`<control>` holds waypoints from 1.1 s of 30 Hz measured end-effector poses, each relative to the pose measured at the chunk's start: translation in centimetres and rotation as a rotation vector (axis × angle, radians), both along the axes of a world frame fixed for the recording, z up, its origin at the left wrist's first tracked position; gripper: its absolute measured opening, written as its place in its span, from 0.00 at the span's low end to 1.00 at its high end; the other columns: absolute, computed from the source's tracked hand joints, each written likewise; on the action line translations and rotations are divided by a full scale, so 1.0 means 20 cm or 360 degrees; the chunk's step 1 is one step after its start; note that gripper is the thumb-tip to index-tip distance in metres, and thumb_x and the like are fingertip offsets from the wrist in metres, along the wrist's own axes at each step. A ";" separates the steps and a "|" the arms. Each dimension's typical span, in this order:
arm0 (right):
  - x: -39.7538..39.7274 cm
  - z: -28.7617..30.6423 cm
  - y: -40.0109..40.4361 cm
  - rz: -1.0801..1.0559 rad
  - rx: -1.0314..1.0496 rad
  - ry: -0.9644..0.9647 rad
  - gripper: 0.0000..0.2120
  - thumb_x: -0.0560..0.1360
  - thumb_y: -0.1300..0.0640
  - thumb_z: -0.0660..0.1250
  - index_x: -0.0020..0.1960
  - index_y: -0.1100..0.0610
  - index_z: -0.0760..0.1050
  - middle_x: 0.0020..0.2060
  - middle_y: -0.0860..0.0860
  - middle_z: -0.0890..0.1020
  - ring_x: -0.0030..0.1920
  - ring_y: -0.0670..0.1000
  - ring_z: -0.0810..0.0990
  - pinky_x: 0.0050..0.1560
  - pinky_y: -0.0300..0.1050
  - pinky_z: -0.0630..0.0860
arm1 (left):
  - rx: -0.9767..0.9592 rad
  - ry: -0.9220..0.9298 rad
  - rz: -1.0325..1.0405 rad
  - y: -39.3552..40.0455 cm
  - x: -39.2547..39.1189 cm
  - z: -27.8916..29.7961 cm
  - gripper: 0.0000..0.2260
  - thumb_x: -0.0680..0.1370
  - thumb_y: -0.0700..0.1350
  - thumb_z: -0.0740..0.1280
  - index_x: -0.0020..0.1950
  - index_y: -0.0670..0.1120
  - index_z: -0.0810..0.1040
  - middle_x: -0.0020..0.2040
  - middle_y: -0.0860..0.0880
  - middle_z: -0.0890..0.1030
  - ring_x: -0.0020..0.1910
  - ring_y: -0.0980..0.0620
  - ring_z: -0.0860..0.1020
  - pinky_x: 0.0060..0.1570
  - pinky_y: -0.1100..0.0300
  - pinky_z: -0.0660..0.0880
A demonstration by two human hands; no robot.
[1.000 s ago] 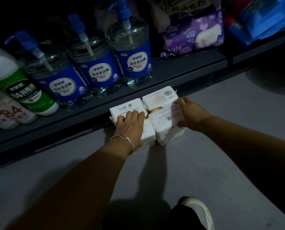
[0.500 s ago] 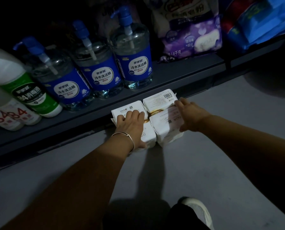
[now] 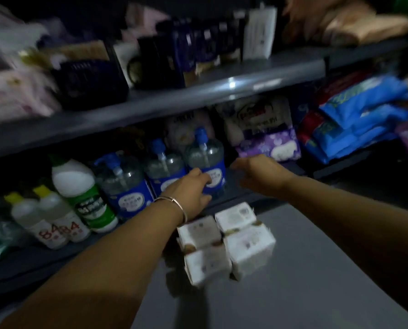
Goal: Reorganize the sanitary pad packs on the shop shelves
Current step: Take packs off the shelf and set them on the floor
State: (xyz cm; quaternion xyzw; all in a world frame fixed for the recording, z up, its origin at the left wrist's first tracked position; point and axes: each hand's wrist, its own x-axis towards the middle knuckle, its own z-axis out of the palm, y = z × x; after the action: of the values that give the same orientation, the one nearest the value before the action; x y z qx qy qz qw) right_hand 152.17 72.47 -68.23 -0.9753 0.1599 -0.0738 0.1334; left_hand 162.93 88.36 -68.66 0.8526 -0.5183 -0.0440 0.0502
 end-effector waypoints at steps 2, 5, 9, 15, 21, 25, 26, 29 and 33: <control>0.08 0.20 0.00 -0.0030 0.0036 -0.0180 0.15 0.72 0.58 0.68 0.58 0.59 0.75 0.51 0.58 0.82 0.51 0.61 0.79 0.51 0.51 0.76 | -0.0128 -0.0052 0.0000 0.02 0.09 0.20 0.15 0.77 0.48 0.64 0.63 0.46 0.72 0.59 0.47 0.70 0.55 0.45 0.74 0.54 0.57 0.70; 0.20 0.49 0.04 -0.0033 0.0082 -0.0433 0.13 0.72 0.59 0.70 0.56 0.60 0.77 0.48 0.58 0.83 0.50 0.59 0.80 0.51 0.53 0.76 | -0.0251 -0.0149 -0.0027 0.07 0.24 0.49 0.13 0.78 0.48 0.64 0.61 0.46 0.72 0.57 0.48 0.71 0.54 0.45 0.75 0.55 0.53 0.72; 0.35 0.74 0.10 -0.0088 0.0076 -0.0578 0.15 0.73 0.58 0.70 0.59 0.59 0.77 0.52 0.55 0.82 0.52 0.56 0.80 0.55 0.48 0.75 | -0.0397 -0.0223 -0.0042 0.12 0.39 0.79 0.12 0.77 0.47 0.65 0.60 0.46 0.74 0.55 0.47 0.73 0.53 0.46 0.75 0.55 0.52 0.72; 0.54 1.00 0.10 -0.0239 -0.0032 -0.0613 0.15 0.73 0.59 0.69 0.58 0.60 0.76 0.51 0.58 0.81 0.54 0.58 0.79 0.53 0.52 0.76 | -0.0540 -0.0390 -0.0108 0.15 0.62 1.13 0.13 0.77 0.46 0.65 0.60 0.45 0.75 0.61 0.48 0.73 0.57 0.47 0.74 0.57 0.57 0.72; 0.62 1.01 -0.06 -0.0412 -0.0097 -0.0631 0.12 0.74 0.59 0.67 0.57 0.58 0.77 0.51 0.57 0.82 0.53 0.59 0.79 0.52 0.52 0.77 | -0.0535 -0.0431 -0.0006 -0.05 0.81 1.29 0.08 0.77 0.41 0.64 0.54 0.43 0.77 0.53 0.52 0.68 0.47 0.54 0.71 0.42 0.71 0.60; 0.74 1.05 -0.17 -0.0419 -0.0091 -0.0675 0.11 0.75 0.59 0.65 0.56 0.59 0.77 0.50 0.58 0.82 0.51 0.60 0.79 0.50 0.52 0.77 | -0.0254 -0.0414 0.0155 -0.18 0.92 1.34 0.06 0.76 0.42 0.63 0.51 0.45 0.78 0.51 0.45 0.77 0.45 0.49 0.72 0.40 0.65 0.64; 0.79 1.07 -0.19 -0.0407 -0.0098 -0.0698 0.12 0.75 0.60 0.65 0.57 0.59 0.77 0.50 0.58 0.82 0.51 0.60 0.79 0.49 0.52 0.77 | -0.0211 -0.0396 0.0165 -0.21 0.92 1.35 0.10 0.78 0.43 0.63 0.56 0.42 0.78 0.54 0.43 0.77 0.47 0.47 0.73 0.40 0.66 0.63; 0.92 1.11 -0.27 -0.0377 -0.0136 -0.0757 0.13 0.74 0.59 0.66 0.58 0.58 0.77 0.52 0.59 0.81 0.52 0.60 0.79 0.50 0.51 0.77 | -0.0141 -0.0385 0.0212 -0.29 0.94 1.40 0.18 0.80 0.40 0.60 0.69 0.37 0.68 0.64 0.38 0.73 0.63 0.43 0.71 0.47 0.63 0.61; 1.01 1.09 -0.40 -0.0457 -0.0153 -0.0713 0.10 0.74 0.61 0.64 0.54 0.59 0.78 0.50 0.59 0.81 0.50 0.61 0.79 0.49 0.53 0.77 | 0.0361 -0.0398 0.0456 -0.34 1.12 1.37 0.25 0.76 0.52 0.66 0.69 0.42 0.69 0.63 0.44 0.74 0.59 0.45 0.74 0.61 0.57 0.70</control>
State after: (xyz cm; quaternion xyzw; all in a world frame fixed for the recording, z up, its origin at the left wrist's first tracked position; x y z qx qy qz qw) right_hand 172.39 64.51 -46.43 -0.9072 0.2593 -0.3135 0.1070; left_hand 185.42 81.59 -41.20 0.9165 -0.3858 0.0116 -0.1050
